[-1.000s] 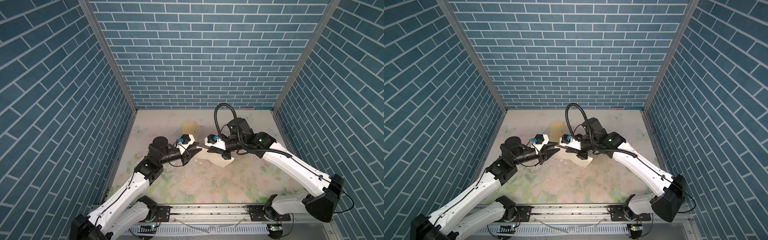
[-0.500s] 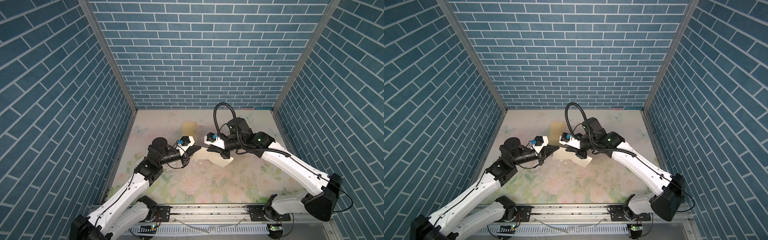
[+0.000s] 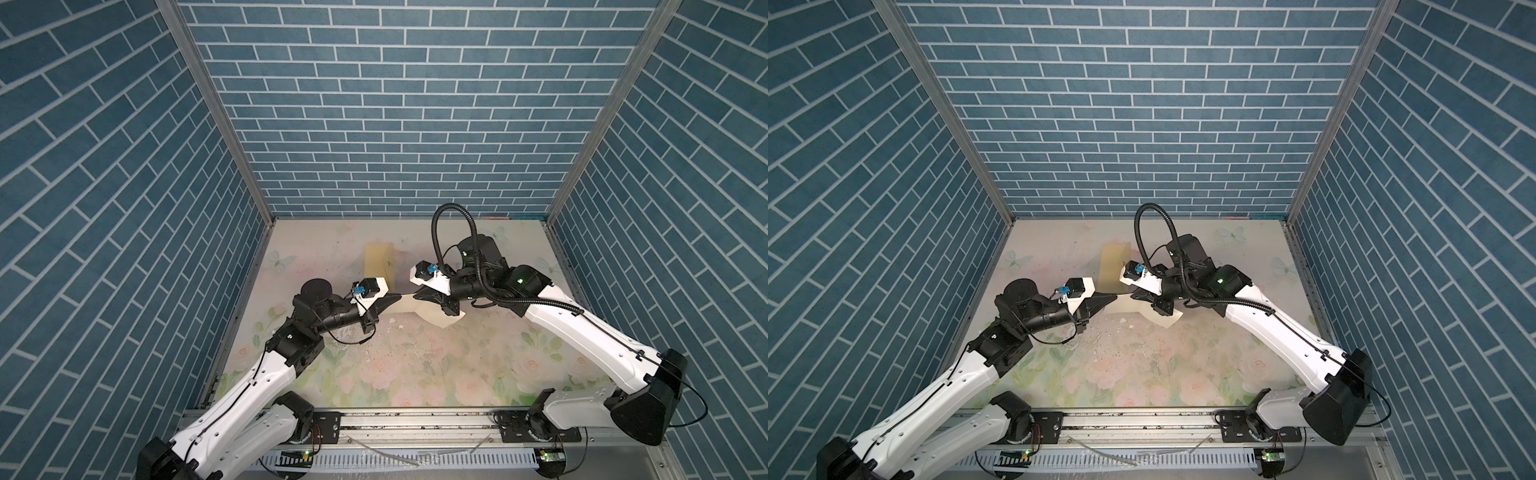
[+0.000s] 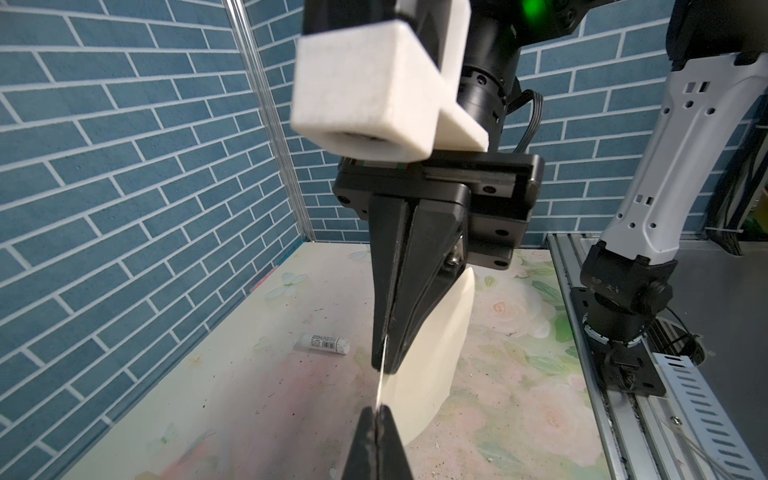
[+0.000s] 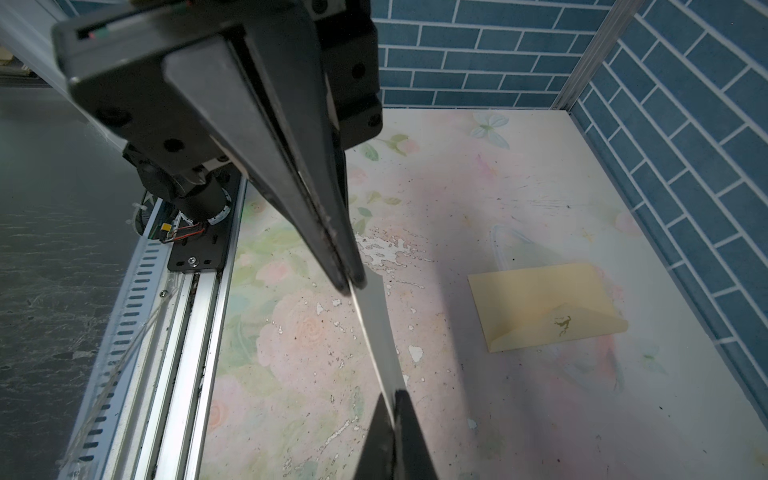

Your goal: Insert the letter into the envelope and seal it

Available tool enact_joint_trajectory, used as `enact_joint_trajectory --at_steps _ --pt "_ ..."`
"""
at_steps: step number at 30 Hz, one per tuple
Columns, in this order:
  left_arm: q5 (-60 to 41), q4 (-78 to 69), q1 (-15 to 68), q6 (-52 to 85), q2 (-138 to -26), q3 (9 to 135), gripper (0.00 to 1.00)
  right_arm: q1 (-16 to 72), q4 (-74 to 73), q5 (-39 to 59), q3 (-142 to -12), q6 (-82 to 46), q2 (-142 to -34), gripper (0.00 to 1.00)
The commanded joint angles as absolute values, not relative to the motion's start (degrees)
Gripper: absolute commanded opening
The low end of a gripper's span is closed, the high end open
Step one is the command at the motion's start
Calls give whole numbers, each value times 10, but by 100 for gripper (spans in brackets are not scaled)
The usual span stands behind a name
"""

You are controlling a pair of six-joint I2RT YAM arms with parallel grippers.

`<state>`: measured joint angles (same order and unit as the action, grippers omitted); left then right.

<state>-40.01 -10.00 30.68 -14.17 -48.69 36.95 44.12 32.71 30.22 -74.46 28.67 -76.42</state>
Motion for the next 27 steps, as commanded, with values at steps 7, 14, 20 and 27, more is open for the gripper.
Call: enact_joint_trajectory --at_steps 7,14,20,27 --pt "-374 -97 303 -158 -468 360 0 407 357 271 -714 266 -739 9" --pt "-353 -85 303 -172 -457 356 0 392 362 267 -698 266 -722 1" --pt "-352 -88 303 -171 -457 356 0 390 366 269 -698 265 -721 11" --pt "-348 -87 303 -172 -454 355 0 387 373 264 -693 268 -717 3"
